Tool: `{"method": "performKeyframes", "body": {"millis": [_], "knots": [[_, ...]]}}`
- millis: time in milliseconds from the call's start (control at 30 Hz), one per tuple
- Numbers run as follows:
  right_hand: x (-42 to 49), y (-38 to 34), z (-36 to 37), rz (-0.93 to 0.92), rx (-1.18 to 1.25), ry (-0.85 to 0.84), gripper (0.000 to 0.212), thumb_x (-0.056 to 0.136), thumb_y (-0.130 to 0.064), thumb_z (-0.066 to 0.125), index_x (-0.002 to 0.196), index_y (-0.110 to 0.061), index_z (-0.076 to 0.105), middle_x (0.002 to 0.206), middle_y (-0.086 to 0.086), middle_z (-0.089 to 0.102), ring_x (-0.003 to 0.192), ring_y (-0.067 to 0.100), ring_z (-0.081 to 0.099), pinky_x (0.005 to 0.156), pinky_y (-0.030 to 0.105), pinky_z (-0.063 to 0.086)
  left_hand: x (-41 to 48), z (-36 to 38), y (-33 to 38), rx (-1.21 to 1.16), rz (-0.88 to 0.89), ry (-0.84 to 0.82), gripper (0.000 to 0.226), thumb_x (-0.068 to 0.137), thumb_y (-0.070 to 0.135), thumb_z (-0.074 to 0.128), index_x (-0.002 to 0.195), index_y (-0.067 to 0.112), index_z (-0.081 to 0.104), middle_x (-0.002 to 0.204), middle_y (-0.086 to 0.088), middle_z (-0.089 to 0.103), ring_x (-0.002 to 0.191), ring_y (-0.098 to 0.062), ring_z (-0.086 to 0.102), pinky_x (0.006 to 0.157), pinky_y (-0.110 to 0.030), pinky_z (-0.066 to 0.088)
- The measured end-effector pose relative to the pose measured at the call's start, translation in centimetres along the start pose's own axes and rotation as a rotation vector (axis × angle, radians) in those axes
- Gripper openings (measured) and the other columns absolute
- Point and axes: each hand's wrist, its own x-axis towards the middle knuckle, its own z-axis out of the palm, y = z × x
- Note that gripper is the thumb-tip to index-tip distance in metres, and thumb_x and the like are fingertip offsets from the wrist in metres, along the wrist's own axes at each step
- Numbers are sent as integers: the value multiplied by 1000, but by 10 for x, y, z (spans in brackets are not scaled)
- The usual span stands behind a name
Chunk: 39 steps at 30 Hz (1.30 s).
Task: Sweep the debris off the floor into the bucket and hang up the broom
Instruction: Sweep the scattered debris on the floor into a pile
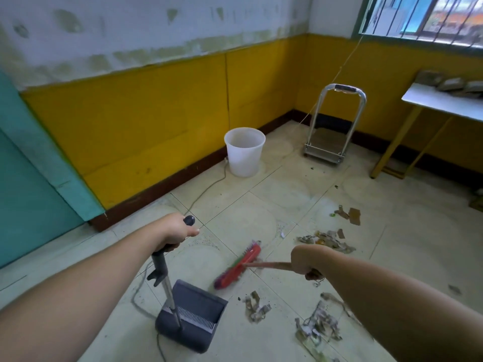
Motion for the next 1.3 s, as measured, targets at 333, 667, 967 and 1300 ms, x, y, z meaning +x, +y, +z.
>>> {"method": "performKeyframes", "body": {"millis": [333,667,967,1300], "knots": [[-27,132,32,-49,298,50,18,100,-12,36,113,1,38,63,10,48,45,14,41,43,21,37,-44,79,60,22,22,135,31,90,32,61,95,4,50,65,-10,45,56,-21,42,52,-28,36],[-13,148,36,-74,314,105,27,98,-5,36,123,-13,40,66,12,50,40,15,41,37,23,36,-49,118,111,-27,93,43,28,91,29,61,85,9,43,64,-7,41,52,-18,39,47,-28,35],[5,134,39,-2,432,82,23,95,-1,38,117,1,45,73,15,52,48,18,45,50,25,40,-28,115,117,-31,96,-94,24,91,28,61,90,7,48,63,-7,43,50,-17,39,48,-28,37],[4,88,36,-125,341,13,45,97,1,36,141,-7,32,68,12,45,48,14,40,45,21,36,-36,115,105,-117,41,-162,25,91,24,61,81,8,45,58,-6,41,44,-17,37,45,-26,33]]}}
